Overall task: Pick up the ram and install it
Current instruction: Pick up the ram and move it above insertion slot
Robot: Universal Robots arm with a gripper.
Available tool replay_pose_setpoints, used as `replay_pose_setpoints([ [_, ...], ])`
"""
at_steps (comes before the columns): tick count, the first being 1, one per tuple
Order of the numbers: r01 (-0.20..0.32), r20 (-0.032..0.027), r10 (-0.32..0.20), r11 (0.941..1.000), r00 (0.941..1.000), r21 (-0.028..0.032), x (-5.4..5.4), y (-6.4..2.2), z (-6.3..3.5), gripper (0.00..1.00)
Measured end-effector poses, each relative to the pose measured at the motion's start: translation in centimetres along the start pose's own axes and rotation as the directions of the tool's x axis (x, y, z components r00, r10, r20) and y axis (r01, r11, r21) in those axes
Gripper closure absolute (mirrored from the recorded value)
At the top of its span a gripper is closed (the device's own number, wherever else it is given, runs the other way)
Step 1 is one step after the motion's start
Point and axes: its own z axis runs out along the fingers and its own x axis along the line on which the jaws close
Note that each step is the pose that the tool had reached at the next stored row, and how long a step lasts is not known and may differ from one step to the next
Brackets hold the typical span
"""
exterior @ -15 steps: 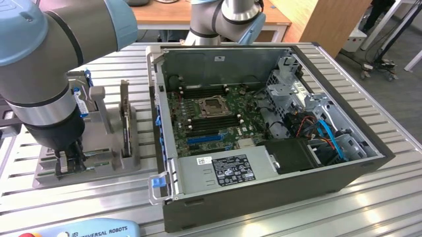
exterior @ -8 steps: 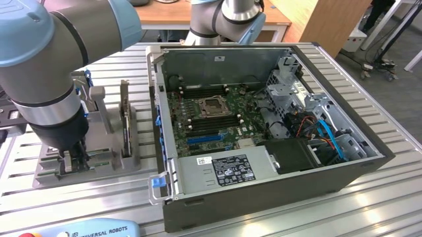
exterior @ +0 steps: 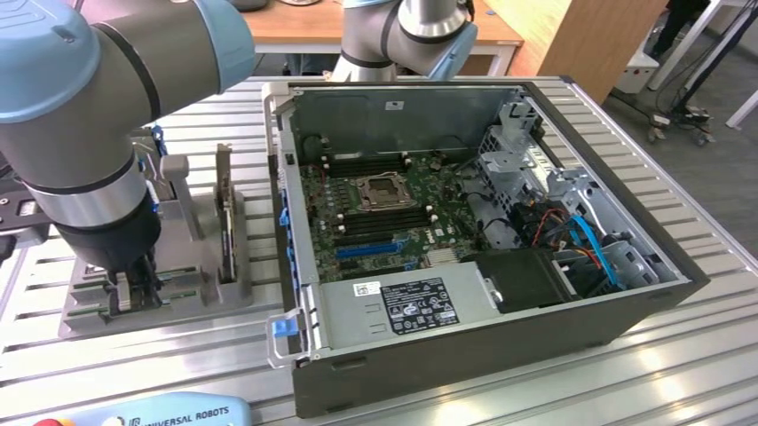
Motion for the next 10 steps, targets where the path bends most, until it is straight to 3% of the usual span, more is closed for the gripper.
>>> replay_pose_setpoints([
  [10,0.000,-0.0003,0.000,1.0000,1.0000,-0.0004,0.03,-0.01,0.52,0.70],
])
